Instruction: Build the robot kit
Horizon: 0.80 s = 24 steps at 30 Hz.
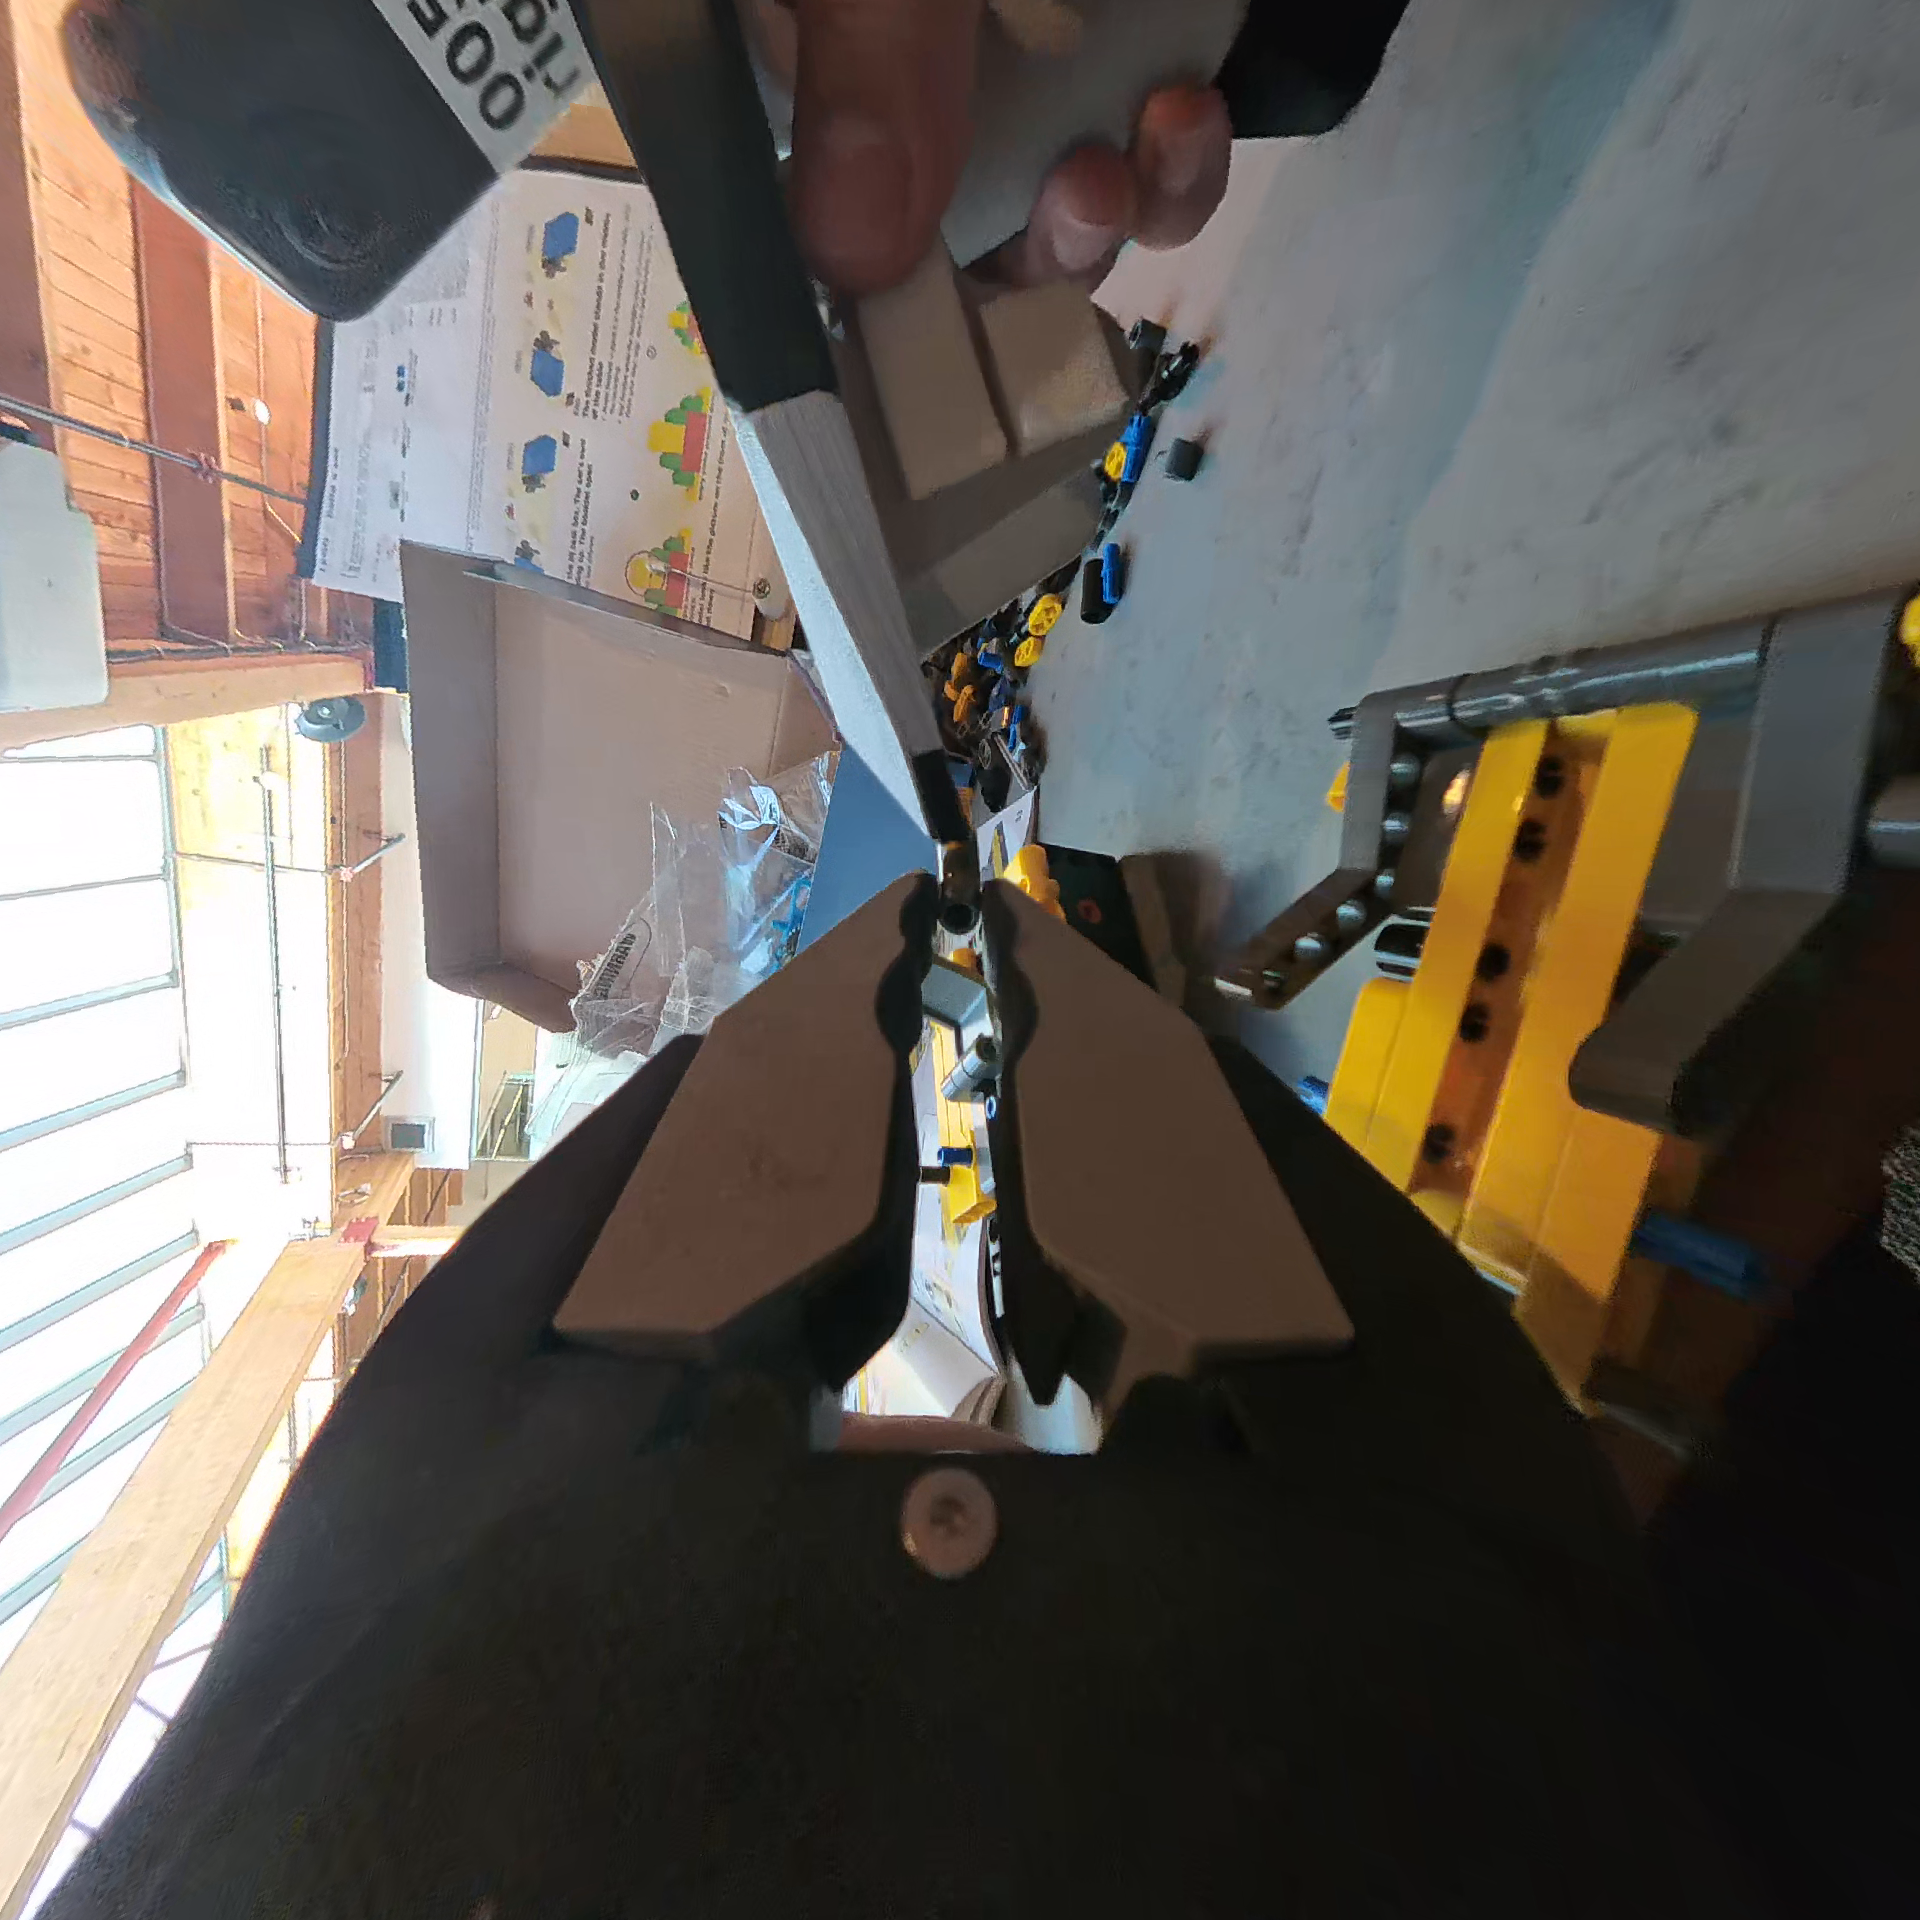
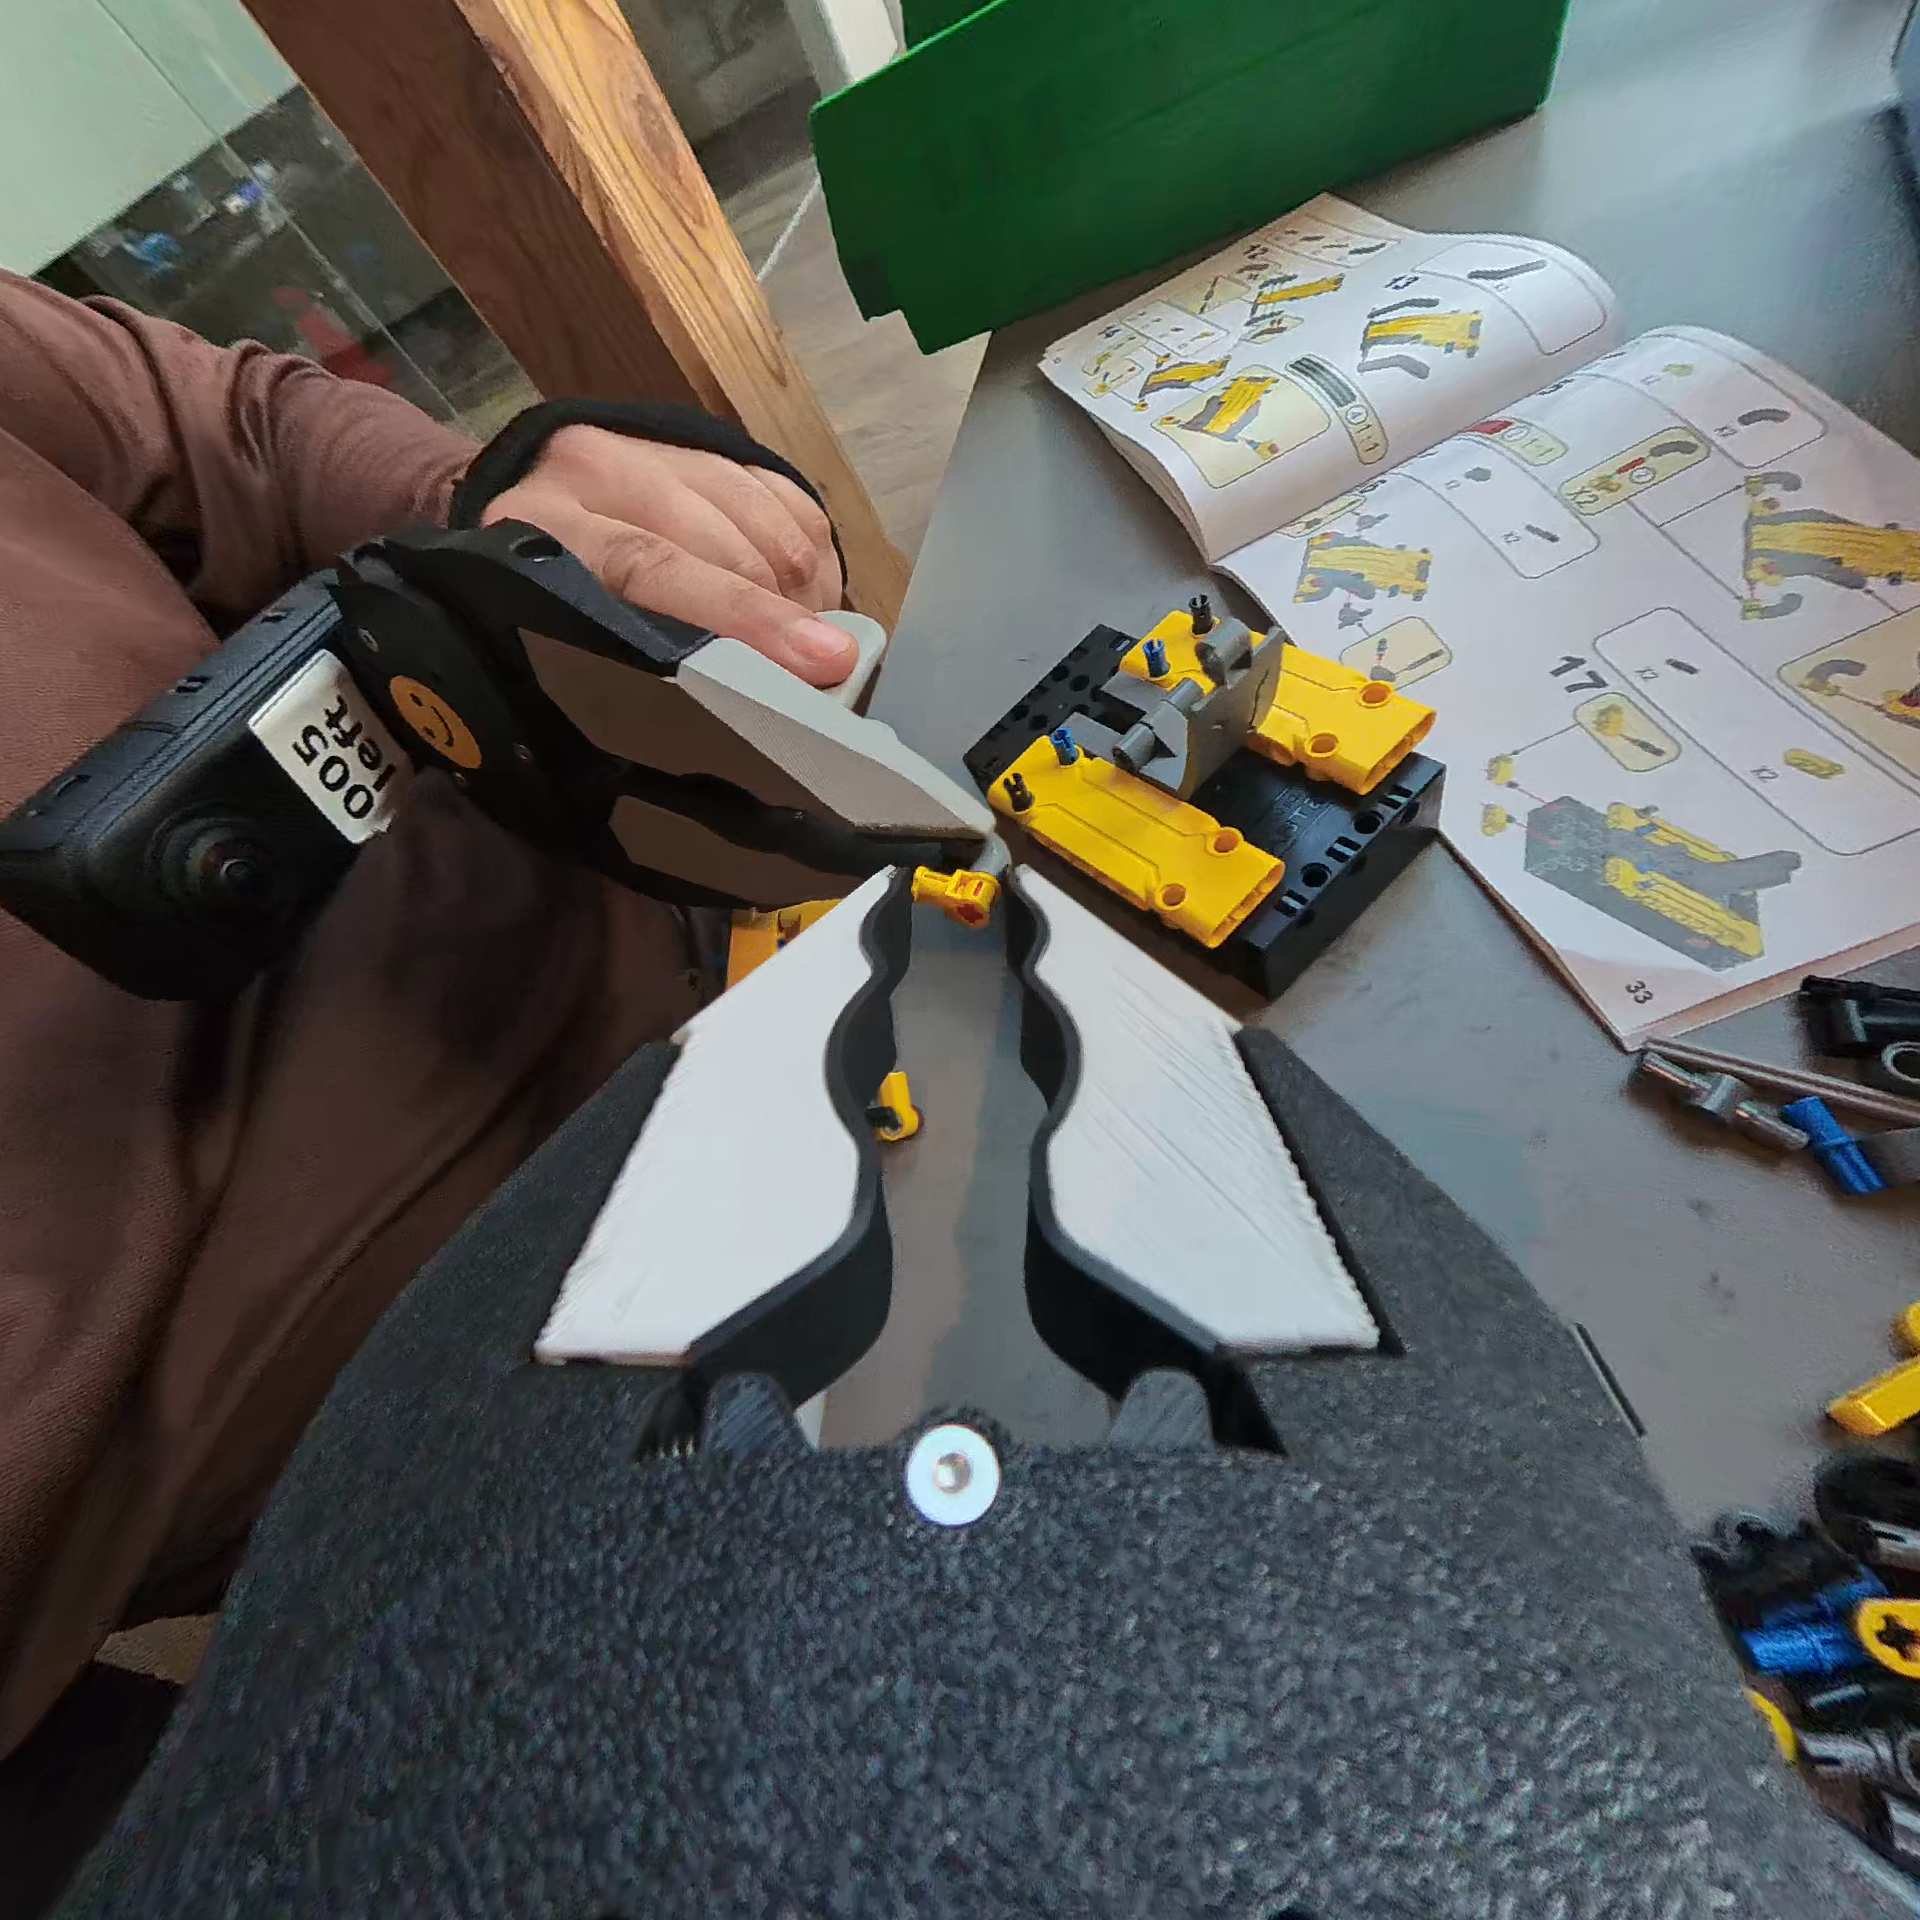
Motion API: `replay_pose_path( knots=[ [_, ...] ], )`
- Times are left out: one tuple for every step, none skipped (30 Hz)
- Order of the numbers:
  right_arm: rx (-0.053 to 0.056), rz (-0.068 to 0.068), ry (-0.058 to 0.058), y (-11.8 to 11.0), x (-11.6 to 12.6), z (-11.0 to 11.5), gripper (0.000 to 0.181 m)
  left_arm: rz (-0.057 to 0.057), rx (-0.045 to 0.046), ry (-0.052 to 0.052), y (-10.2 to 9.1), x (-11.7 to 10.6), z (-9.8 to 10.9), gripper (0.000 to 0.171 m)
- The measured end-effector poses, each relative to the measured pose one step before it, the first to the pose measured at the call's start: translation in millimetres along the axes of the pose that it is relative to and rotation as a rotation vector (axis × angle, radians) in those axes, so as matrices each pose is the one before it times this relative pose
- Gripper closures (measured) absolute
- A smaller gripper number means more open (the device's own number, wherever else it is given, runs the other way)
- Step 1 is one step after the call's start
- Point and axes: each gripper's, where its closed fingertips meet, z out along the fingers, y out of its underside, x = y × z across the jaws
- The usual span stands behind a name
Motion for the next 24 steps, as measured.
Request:
replay_pose_path(
  knots=[
    [-0.0009, 0.0006, -0.0100, 0.67, -0.67, -0.46, 0.164, -0.0081, 0.00670, -0.0033, -0.41, -0.98, -0.56, 0.166],
    [0.0009, 0.0006, -0.0086, 0.29, -0.54, -0.75, 0.164, -0.0144, 0.00863, -0.0077, -0.44, -2.05, -0.66, 0.165],
    [0.0039, 0.0026, -0.0104, -0.14, -0.97, -0.79, 0.164, -0.0129, 0.01059, -0.0042, -0.65, -1.69, -0.68, 0.165],
    [0.0025, 0.0061, -0.0111, 0.08, -0.95, -0.82, 0.164, -0.0086, 0.00549, 0.0005, -0.08, -0.82, -0.27, 0.165],
    [-0.0005, 0.0080, -0.0134, 0.77, -0.90, -0.63, 0.164, -0.0066, -0.00035, 0.0038, 0.48, 0.13, 0.23, 0.164],
    [-0.0038, 0.0088, -0.0161, 1.28, -0.98, -0.36, 0.164, -0.0093, 0.00321, 0.0054, -0.29, 0.69, 0.20, 0.161],
    [-0.0073, 0.0047, -0.0120, 1.91, -0.72, 0.02, 0.164, -0.0135, 0.00737, 0.0077, -0.99, 0.76, 0.18, 0.159],
    [-0.0091, -0.0012, -0.0045, 2.19, -0.10, 0.30, 0.164, -0.0115, 0.00658, 0.0166, -1.13, 1.92, 0.31, 0.160],
    [-0.0139, -0.0042, 0.0010, 2.64, 0.21, 0.17, 0.164, -0.0003, 0.00824, 0.0220, -1.14, 2.80, 0.43, 0.161],
    [-0.0164, -0.0061, 0.0051, 2.61, 0.32, -0.13, 0.164, 0.0183, 0.00905, 0.0177, -0.84, 3.01, 0.35, 0.164],
    [-0.0159, -0.0091, 0.0086, 2.64, 0.56, -0.38, 0.164, 0.0317, 0.00754, 0.0127, -0.34, 2.62, 0.22, 0.164],
    [-0.0164, -0.0092, 0.0100, 2.82, 0.72, -0.40, 0.165, 0.0299, 0.00574, 0.0188, -0.29, 3.56, 0.05, 0.166],
    [-0.0171, -0.0050, 0.0068, 3.35, 0.48, 0.05, 0.165, 0.0207, 0.00718, 0.0225, -0.62, 3.77, -0.19, 0.167],
    [-0.0140, -0.0042, 0.0022, 2.90, -0.07, 0.60, 0.165, 0.0117, 0.00676, 0.0177, -0.89, 3.02, -0.33, 0.167],
    [-0.0124, -0.0070, 0.0041, 2.59, -0.10, 1.04, 0.165, 0.0125, -0.00002, 0.0126, -0.42, 2.47, -0.05, 0.167],
    [-0.0138, -0.0088, 0.0061, 2.49, 0.17, 1.26, 0.165, 0.0277, -0.00329, 0.0041, -0.14, 2.17, 0.21, 0.167],
    [-0.0098, -0.0108, 0.0083, 1.49, 0.30, 0.78, 0.165, 0.0312, -0.00355, -0.0088, -0.02, 0.75, 0.33, 0.167],
    [-0.0078, -0.0120, 0.0075, 0.92, 0.23, 0.32, 0.165, 0.0152, -0.00066, -0.0098, -0.24, 0.29, 0.42, 0.167],
    [-0.0062, -0.0096, 0.0038, 0.85, 0.01, 0.02, 0.165, -0.0091, 0.00428, -0.0011, -0.65, 0.47, 0.39, 0.166],
    [-0.0039, -0.0038, -0.0016, 1.12, -0.37, -0.12, 0.165, -0.0271, 0.00715, 0.0073, -0.69, 0.12, -0.08, 0.165],
    [-0.0049, 0.0021, -0.0054, 1.72, -0.54, 0.16, 0.165, -0.0339, 0.00655, 0.0151, -0.46, -0.10, -0.31, 0.163],
    [-0.0108, 0.0049, -0.0013, 3.07, 0.53, 0.21, 0.165, -0.0336, -0.00107, 0.0178, 0.61, -0.65, -0.35, 0.160],
    [-0.0169, 0.0043, 0.0070, 4.62, 1.69, 0.30, 0.166, -0.0294, -0.00793, 0.0137, 1.63, -1.96, -0.55, 0.157],
    [-0.0183, 0.0037, 0.0076, 5.12, 1.31, 0.26, 0.166, -0.0305, -0.00833, 0.0104, 1.78, -3.08, -1.36, 0.153]
  ],
)
